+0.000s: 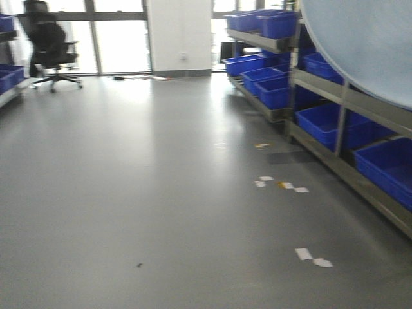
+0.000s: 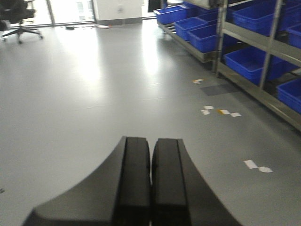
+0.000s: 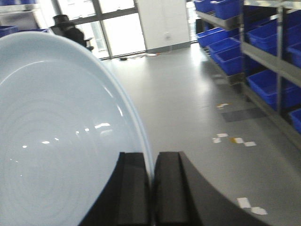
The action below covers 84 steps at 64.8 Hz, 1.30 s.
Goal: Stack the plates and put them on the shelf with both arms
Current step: 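Drive the base away from the table toward the blue-bin shelf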
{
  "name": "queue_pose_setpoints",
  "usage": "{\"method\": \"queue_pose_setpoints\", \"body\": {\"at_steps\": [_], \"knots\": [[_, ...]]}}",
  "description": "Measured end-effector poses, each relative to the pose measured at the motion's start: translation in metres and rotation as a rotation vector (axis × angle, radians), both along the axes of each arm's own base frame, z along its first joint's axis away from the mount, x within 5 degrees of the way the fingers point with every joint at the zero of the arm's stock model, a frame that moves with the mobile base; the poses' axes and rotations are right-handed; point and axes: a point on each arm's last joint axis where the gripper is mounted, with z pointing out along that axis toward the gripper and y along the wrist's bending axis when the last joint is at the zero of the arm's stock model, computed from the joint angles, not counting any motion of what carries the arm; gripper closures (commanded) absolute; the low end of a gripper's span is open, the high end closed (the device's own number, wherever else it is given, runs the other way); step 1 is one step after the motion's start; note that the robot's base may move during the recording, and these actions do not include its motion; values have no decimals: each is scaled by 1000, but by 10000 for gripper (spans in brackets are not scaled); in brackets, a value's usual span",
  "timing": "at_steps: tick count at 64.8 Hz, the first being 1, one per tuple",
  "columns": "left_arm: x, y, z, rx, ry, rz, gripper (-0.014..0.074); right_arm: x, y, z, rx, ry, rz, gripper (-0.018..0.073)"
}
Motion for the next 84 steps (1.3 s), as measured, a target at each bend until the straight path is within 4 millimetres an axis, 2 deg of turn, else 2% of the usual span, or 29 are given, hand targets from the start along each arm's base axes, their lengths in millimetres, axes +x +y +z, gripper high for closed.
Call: {"method": "queue_pose_setpoints", "body": {"at_steps": [84], "knots": [[0,1,0,0,0,6,514,0,0,0,0,0,0,511]]}}
